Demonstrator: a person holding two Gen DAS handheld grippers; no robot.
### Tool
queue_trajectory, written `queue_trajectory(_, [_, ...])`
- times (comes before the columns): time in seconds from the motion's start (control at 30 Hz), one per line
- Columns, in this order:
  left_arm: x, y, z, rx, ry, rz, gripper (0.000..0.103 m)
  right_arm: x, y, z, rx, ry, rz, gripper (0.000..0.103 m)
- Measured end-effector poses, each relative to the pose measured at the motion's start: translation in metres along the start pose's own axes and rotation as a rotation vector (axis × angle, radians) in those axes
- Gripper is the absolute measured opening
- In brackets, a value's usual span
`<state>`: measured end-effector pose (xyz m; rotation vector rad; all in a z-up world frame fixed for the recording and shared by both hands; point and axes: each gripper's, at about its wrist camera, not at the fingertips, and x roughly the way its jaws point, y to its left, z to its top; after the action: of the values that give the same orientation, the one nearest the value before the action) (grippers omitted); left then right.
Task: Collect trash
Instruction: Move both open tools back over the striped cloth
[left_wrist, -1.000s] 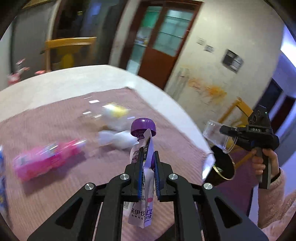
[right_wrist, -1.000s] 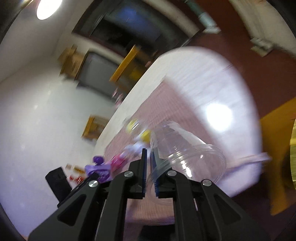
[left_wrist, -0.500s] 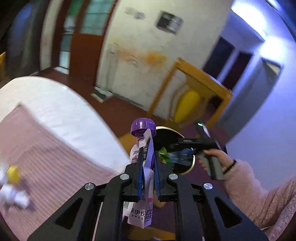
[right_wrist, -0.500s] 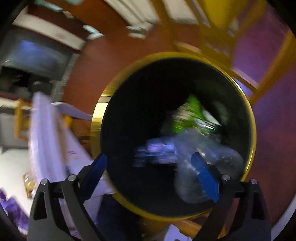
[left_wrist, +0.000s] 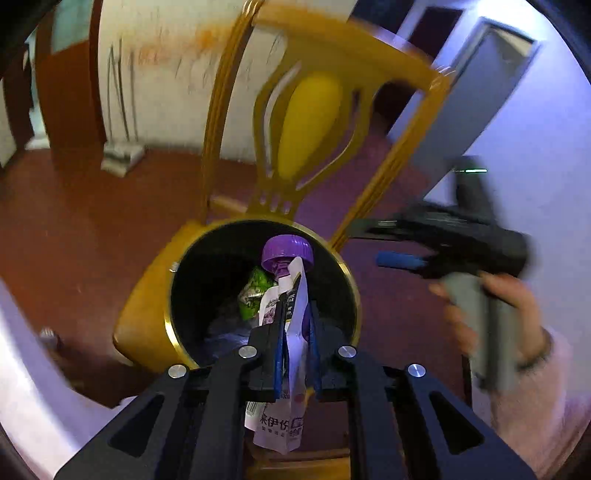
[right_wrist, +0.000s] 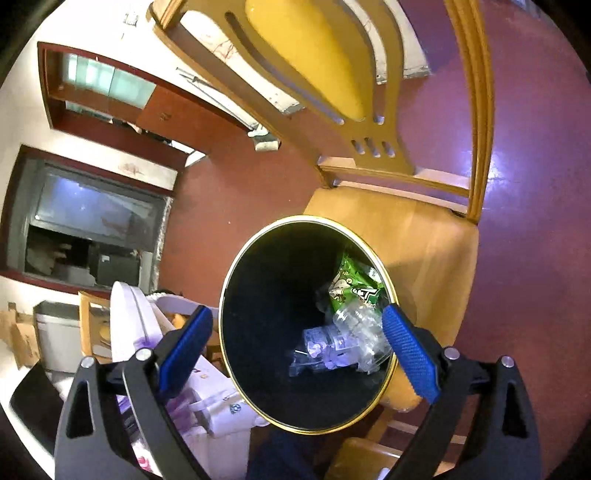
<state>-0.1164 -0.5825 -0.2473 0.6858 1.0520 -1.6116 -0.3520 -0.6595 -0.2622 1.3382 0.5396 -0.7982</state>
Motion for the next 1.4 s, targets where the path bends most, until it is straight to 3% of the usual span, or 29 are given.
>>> queue_trajectory(0.03, [0.016,0.004,0.004,-0.036,0.02,0.03,0.069,-0.001,-0.001,0.0,0.005,0.0,0.008,0.093])
queue_trajectory(0.07, [0.023,0.007,0.004,-0.061,0.021,0.058,0.084,-0.001,-0.002,0.0,0.01,0.001,0.014,0.093])
queue_trajectory(0.1, [0.027,0.01,0.001,-0.087,0.003,0.08,0.092,-0.004,-0.003,0.001,0.012,0.0,0.019,0.093])
queue_trajectory(0.2, [0.03,0.014,-0.006,-0.12,-0.008,0.049,0.097,-0.009,-0.003,0.001,0.001,-0.007,0.024,0.093])
queue_trajectory(0.37, [0.013,0.017,-0.02,-0.121,-0.036,0.112,0.097,-0.004,0.005,-0.007,-0.005,0.007,0.016,0.093])
queue_trajectory(0.57, [-0.027,0.024,-0.055,-0.179,-0.075,0.258,0.097,0.006,0.039,-0.039,-0.078,0.031,-0.027,0.093])
queue_trajectory(0.67, [-0.069,0.022,-0.075,-0.175,-0.168,0.334,0.097,0.004,0.072,-0.061,-0.157,0.004,-0.019,0.093])
queue_trajectory(0.8, [-0.144,0.037,-0.106,-0.228,-0.297,0.524,0.097,-0.009,0.139,-0.089,-0.329,-0.039,0.02,0.093])
queue_trajectory(1.0, [-0.254,0.088,-0.206,-0.468,-0.422,0.695,0.097,-0.005,0.262,-0.176,-0.656,-0.012,0.173,0.093])
queue_trajectory(1.13, [-0.328,0.102,-0.296,-0.664,-0.483,0.938,0.097,-0.001,0.342,-0.266,-0.895,0.052,0.35,0.093])
queue_trajectory(1.27, [-0.399,0.086,-0.363,-0.822,-0.574,1.163,0.097,-0.013,0.401,-0.348,-1.112,0.123,0.505,0.093])
queue_trajectory(1.4, [-0.449,0.052,-0.39,-0.86,-0.654,1.321,0.097,-0.046,0.434,-0.408,-1.248,0.138,0.644,0.093])
